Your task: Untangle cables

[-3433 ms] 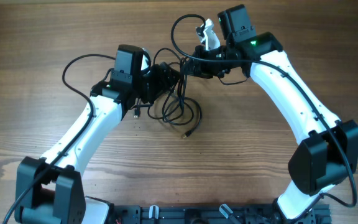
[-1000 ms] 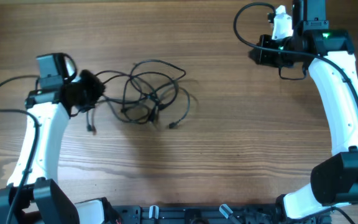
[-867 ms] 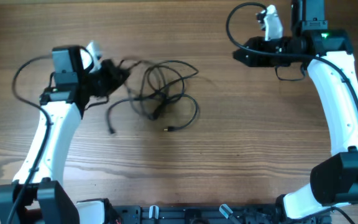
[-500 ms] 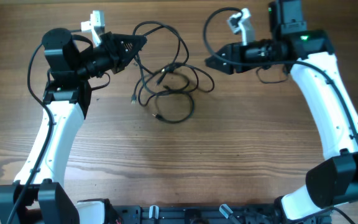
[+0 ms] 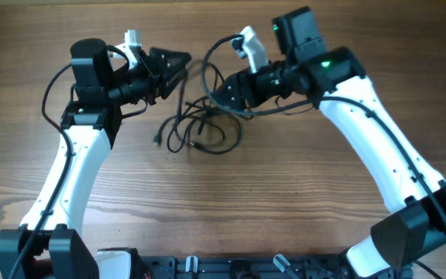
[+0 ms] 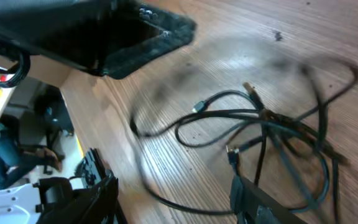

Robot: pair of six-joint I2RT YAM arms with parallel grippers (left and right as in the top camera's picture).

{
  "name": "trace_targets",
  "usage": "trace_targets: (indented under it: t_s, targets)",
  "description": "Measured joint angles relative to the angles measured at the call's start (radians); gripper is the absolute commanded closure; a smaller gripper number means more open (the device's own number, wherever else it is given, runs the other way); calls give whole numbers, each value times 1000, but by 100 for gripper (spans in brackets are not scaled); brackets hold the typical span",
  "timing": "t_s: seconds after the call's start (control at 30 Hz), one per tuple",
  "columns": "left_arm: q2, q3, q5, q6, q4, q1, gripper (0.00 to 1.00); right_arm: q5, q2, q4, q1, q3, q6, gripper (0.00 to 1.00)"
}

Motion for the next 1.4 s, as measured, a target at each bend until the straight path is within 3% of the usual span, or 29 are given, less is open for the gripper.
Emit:
trace_targets:
  t_s: [0.17,0.3,0.53,0.63,0.83,1.0,1.07,1.13,1.17,1.4]
  targets:
    - [-2,3,-58,38,-160,0,36,60,0,23,8,0,65,40]
    - [-2,3,-202,81,-322,0,36,90,0,21,8,0,127,40]
    - [-2,3,-377,305,-461,0,37,163,13,-108,47,0,151,40]
    - [-2,3,-391,364,-496,10,35,176,26,-153,76,0,58,39]
    - [-2,3,-414,426,-541,79,28,186,41,-182,159,-10,-288,29]
    - [-2,3,-426,436,-562,120,25,191,106,-96,177,-78,-427,32]
    - [-2,3,-439,437,-564,121,24,194,173,-57,185,-93,-449,41]
    - [-2,3,-441,437,-564,121,24,193,238,-41,196,-102,-467,82]
    - [-2,3,-444,438,-564,121,24,194,257,-31,203,-104,-463,92]
    - [-2,3,-462,438,-565,121,24,190,267,-41,212,-52,-329,96]
